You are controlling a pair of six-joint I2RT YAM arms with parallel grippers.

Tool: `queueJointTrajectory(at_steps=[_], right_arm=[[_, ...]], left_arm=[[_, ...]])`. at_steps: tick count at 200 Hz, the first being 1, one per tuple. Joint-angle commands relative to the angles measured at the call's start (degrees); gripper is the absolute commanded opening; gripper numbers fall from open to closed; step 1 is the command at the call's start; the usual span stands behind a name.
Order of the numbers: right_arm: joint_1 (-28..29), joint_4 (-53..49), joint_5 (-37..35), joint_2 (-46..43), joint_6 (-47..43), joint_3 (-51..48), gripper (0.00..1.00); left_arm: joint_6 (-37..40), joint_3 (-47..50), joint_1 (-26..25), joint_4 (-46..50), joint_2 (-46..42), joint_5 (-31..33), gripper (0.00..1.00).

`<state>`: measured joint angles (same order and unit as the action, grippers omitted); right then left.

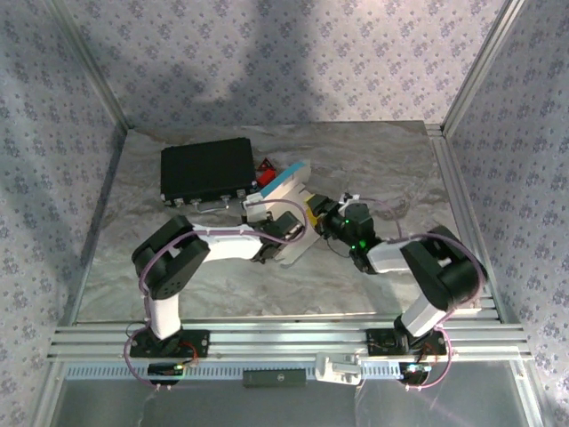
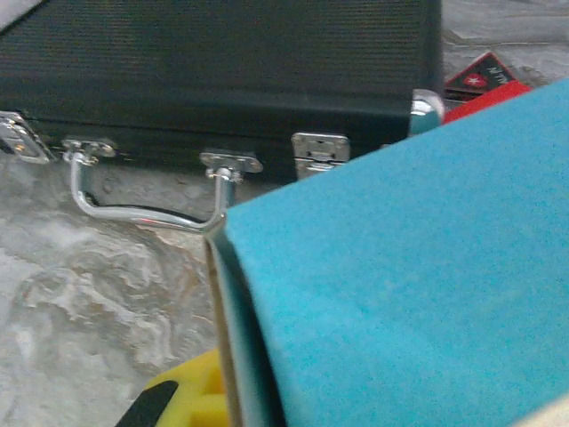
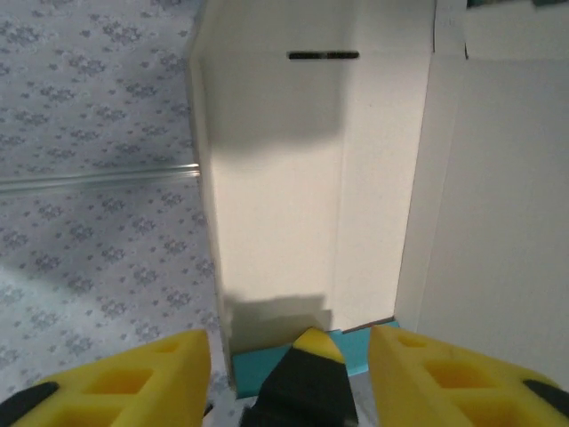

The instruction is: Fold the paper box

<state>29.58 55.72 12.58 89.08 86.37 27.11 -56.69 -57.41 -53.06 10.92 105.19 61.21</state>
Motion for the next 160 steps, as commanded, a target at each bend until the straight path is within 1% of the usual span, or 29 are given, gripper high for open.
queueJointTrajectory(at_steps=[1,20,38,50,64,81,93,111,123,144,160], right_arm=[[-1.7,-12.7,-1.4,-9.5,-3.7,0.5,0.6],[-3.9,-24.7,-1.1,-18.3,-6.6,2.4,0.63],[-6.1,-37.5,-1.7,-25.9,-10.5,5.3,0.62],[-7.5,-45.4,-2.3,-30.0,-14.0,7.7,0.61],[-9.8,-51.7,-1.5,-32.1,-17.0,10.6,0.61],[-12.2,-56.0,0.6,-32.3,-19.2,13.9,0.6],[-13.1,-58.5,1.1,-31.8,-20.5,16.4,0.6],[-13.5,-61.3,1.9,-30.2,-22.3,20.6,0.6],[-13.5,-62.8,1.9,-28.8,-23.0,23.5,0.59],[-13.5,-65.9,2.0,-26.5,-24.1,28.5,0.58],[-13.1,-67.1,1.5,-25.1,-24.1,30.7,0.58]], left_arm=[[10.4,2.8,-0.1,-5.5,-3.6,0.7,0.0],[16.6,5.1,0.2,-10.9,-6.7,-1.3,0.0],[22.0,6.3,0.7,-13.9,-9.9,-3.4,0.0],[25.4,6.7,1.4,-14.9,-12.4,-6.0,0.0],[28.8,7.3,2.8,-16.4,-15.7,-11.4,0.0],[32.2,7.1,4.4,-16.3,-19.3,-18.1,0.0],[34.6,6.6,6.0,-15.9,-21.1,-25.1,0.0],[35.5,3.7,8.9,-11.2,-21.9,-35.6,0.0],[36.7,2.0,9.7,-8.6,-22.0,-40.2,0.0],[37.7,-0.9,10.8,-3.3,-21.6,-44.9,0.0],[38.0,-1.9,10.8,-1.3,-21.8,-46.4,0.0]])
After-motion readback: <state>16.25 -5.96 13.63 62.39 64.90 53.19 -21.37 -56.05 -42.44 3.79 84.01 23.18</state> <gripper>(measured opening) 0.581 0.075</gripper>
